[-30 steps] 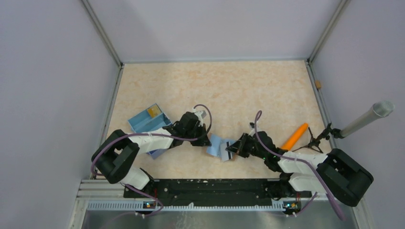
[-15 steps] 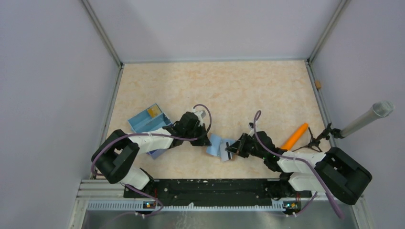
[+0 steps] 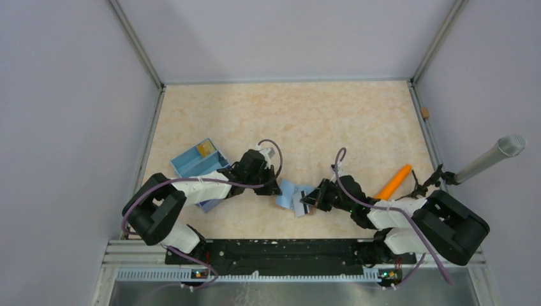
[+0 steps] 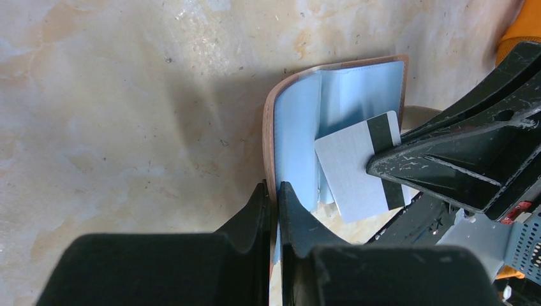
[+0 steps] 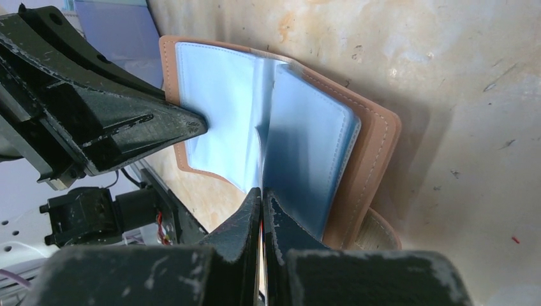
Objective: Put the credit cards into the card holder
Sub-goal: Insert the credit card into the card holder.
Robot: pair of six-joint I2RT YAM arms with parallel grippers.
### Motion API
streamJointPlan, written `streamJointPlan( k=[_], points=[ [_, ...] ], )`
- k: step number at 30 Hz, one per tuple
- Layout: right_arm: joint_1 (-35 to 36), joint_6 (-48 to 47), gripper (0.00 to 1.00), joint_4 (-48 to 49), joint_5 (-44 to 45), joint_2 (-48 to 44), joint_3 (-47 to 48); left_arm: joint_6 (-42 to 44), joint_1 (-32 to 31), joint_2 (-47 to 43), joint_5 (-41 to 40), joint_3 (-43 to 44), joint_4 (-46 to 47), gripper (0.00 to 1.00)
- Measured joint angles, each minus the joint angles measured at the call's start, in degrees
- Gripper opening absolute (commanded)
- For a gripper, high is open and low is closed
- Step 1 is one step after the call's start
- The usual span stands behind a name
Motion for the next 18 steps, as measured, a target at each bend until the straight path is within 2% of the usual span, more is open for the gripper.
streamJointPlan(
  k=[18],
  points=[
    [0.0, 0.1, 0.00, 5.3, 2.6, 8.9, 3.2, 0.0, 0.0, 0.0, -0.3, -0.8, 0.2, 0.00]
  ],
)
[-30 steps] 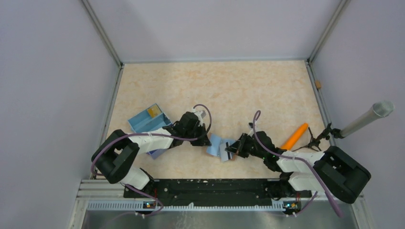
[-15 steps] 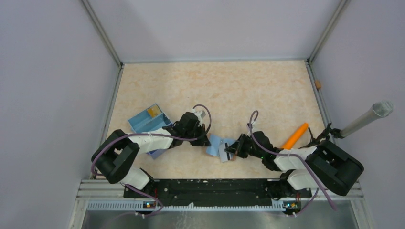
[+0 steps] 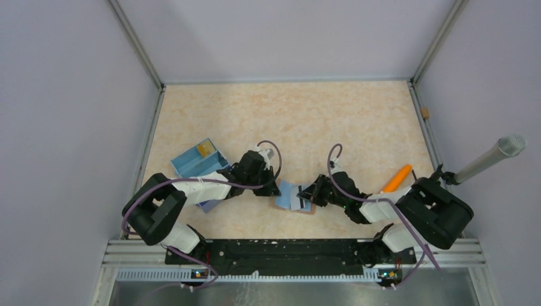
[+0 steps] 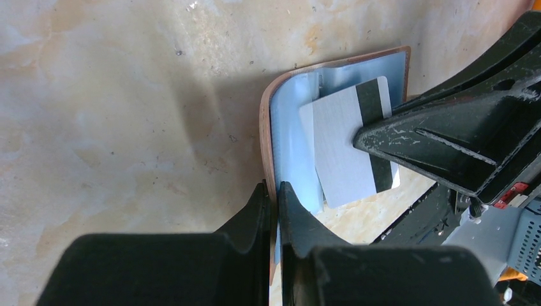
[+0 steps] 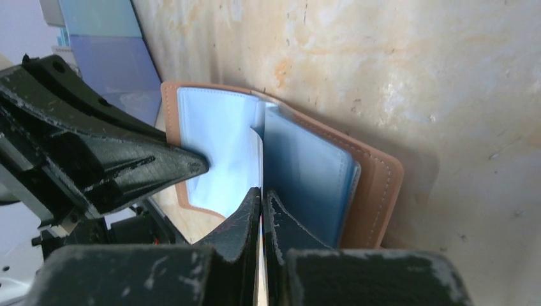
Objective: Put the credit cards into the card holder
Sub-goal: Insert the credit card into the card holder.
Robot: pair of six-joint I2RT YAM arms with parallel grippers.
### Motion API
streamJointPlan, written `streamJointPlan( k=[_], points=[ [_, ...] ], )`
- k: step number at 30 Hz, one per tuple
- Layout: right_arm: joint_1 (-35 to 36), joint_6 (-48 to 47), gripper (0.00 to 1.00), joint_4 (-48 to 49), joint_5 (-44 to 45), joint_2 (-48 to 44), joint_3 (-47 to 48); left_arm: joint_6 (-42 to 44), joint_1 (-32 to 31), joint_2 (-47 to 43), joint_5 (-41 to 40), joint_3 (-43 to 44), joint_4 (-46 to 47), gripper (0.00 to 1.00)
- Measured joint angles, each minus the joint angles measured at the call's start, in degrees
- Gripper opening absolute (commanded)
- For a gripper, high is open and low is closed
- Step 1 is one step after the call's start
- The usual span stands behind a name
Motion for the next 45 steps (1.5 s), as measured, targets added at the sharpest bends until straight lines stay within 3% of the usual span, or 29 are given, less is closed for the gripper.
streamJointPlan(
  k=[4, 9, 14, 22, 29, 33, 36, 41, 45],
  points=[
    [0.0, 0.2, 0.00, 0.4, 1.3, 1.8, 0.9, -0.1, 0.0, 0.0, 0.0, -0.2, 0.0, 0.05],
    [0.0, 1.2, 0.00, 3.1, 1.7, 4.4, 1.1, -0.4, 0.1, 0.0, 0.0, -0.5, 0.2, 0.23],
    [0.4, 2.2, 0.00, 5.3, 2.0, 6.9, 1.8, -0.8, 0.1, 0.0, 0.5, -0.7, 0.2, 0.28],
    [3.7, 5.1, 0.00, 5.8, 7.2, 7.2, 1.9, -1.9, 0.1, 0.0, 1.0, -1.2, 0.9, 0.23],
    [6.2, 8.3, 0.00, 4.4, 11.1, 7.2, 2.3, -2.6, 0.3, 0.0, 0.9, -2.4, 1.8, 0.10],
    [6.8, 8.6, 0.21, 1.8, 12.2, 6.4, 3.1, -3.2, 0.3, 0.0, 0.8, -3.0, 2.6, 0.05],
    [7.2, 7.8, 0.31, -2.8, 13.1, 3.9, 4.1, -3.5, 0.3, 0.0, 1.1, -3.2, 3.3, 0.03],
    [7.4, 3.8, 0.40, -14.2, 15.7, -1.4, 7.1, -4.6, 0.3, 0.0, 1.7, -3.7, 4.7, 0.02],
    [7.6, -0.2, 0.41, -22.0, 18.1, -3.4, 10.2, -4.9, 0.3, 0.0, 1.8, -3.8, 5.1, 0.03]
  ],
)
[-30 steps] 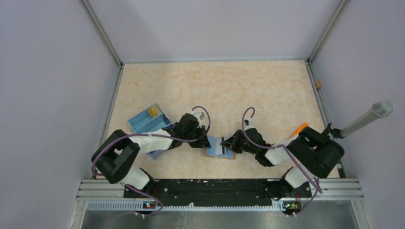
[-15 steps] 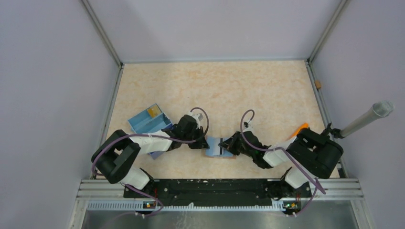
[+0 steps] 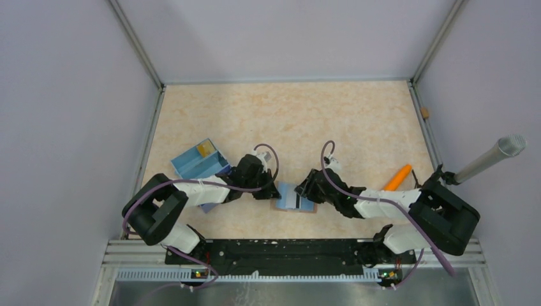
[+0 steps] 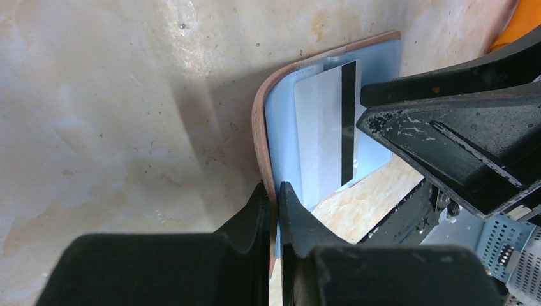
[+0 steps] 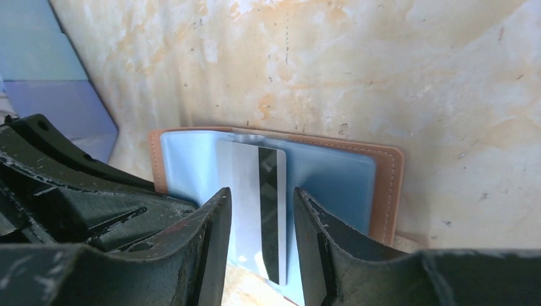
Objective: Put the credit cards into the card holder
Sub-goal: Insert the credit card into the card holder.
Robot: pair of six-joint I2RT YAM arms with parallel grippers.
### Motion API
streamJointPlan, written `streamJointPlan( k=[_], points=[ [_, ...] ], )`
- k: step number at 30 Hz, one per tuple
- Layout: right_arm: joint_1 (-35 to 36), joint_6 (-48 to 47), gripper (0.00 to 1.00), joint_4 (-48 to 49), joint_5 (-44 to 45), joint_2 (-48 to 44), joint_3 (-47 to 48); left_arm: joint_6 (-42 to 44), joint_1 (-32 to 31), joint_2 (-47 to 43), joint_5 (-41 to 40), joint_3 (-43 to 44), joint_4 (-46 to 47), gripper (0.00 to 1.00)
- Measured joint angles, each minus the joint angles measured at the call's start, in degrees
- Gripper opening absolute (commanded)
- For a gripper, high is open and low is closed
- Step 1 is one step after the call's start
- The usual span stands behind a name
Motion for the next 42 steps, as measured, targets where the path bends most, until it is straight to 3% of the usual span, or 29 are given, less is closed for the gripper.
streamJointPlan(
  k=[5, 13, 42],
  points=[
    [0.0, -3.1, 0.34, -4.9, 0.7, 0.2, 2.5, -0.6, 0.0, 0.0, 0.0, -0.3, 0.5, 0.06],
    [1.0, -3.8, 0.27, -5.4, -0.1, 3.2, 4.8, -1.3, 0.0, 0.0, 0.3, -0.5, 0.7, 0.22],
    [4.7, 0.7, 0.25, -2.6, -1.2, 2.3, 3.2, -3.2, 0.0, 0.0, 5.0, -2.2, 5.5, 0.29]
  ],
)
